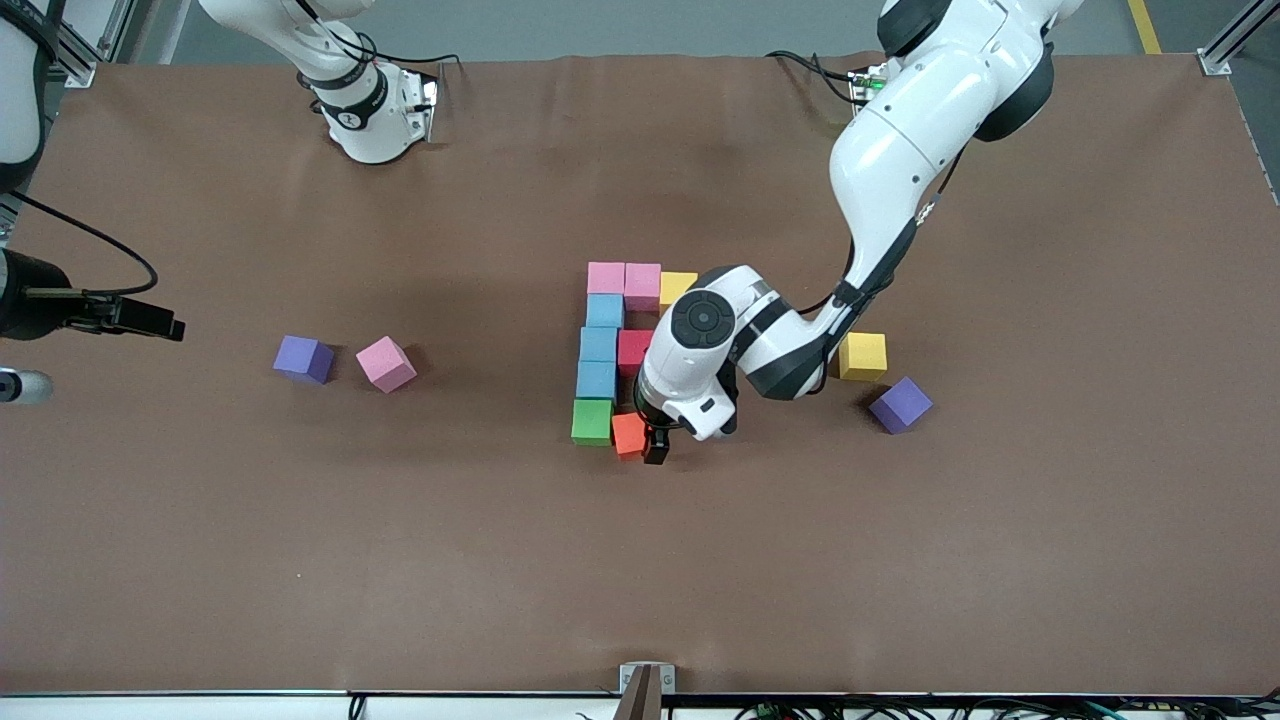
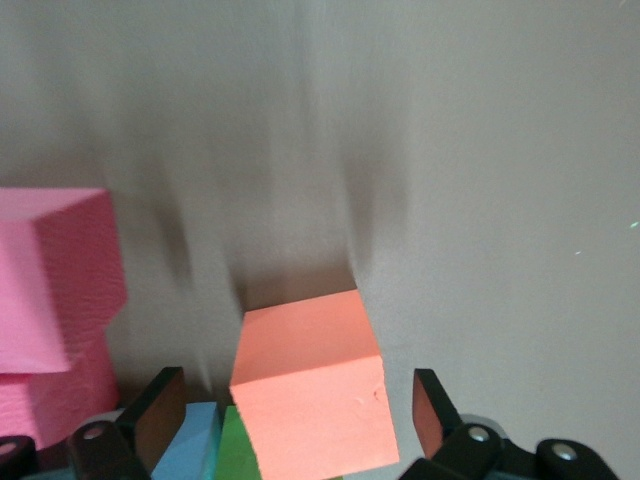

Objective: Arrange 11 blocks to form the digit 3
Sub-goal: 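Open the left gripper and move it to the purple cube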

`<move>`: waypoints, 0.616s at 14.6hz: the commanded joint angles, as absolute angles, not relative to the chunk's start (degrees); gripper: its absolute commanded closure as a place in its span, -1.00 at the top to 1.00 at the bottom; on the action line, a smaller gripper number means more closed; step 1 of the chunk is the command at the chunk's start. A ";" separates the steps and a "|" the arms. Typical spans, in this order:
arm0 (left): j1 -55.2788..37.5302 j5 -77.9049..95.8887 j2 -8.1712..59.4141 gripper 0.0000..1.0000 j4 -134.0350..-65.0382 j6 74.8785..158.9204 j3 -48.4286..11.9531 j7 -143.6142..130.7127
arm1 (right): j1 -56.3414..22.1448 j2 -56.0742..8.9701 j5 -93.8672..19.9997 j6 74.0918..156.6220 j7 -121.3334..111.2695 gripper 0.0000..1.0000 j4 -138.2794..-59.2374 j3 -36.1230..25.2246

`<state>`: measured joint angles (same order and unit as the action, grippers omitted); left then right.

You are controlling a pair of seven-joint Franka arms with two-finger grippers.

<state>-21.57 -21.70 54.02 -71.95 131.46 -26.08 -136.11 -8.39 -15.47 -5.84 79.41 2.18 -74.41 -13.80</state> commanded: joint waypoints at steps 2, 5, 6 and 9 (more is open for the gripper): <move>-19.52 -20.92 46.07 1.00 -77.86 126.31 -25.75 -130.62 | -7.38 -10.81 -3.44 80.16 3.08 1.00 -79.80 -11.95; -14.79 -20.66 38.96 1.00 -84.96 124.54 -26.10 -127.45 | -7.73 -10.64 -2.11 80.07 3.08 1.00 -79.80 -11.69; -12.76 -20.31 36.15 1.00 -88.04 124.54 -26.19 -126.31 | -7.73 -10.20 -2.11 80.24 3.16 1.00 -79.98 -11.69; -4.60 -19.60 29.02 1.00 -97.80 124.54 -28.73 -119.38 | -7.56 -8.97 -2.11 81.47 3.08 1.00 -81.65 -11.69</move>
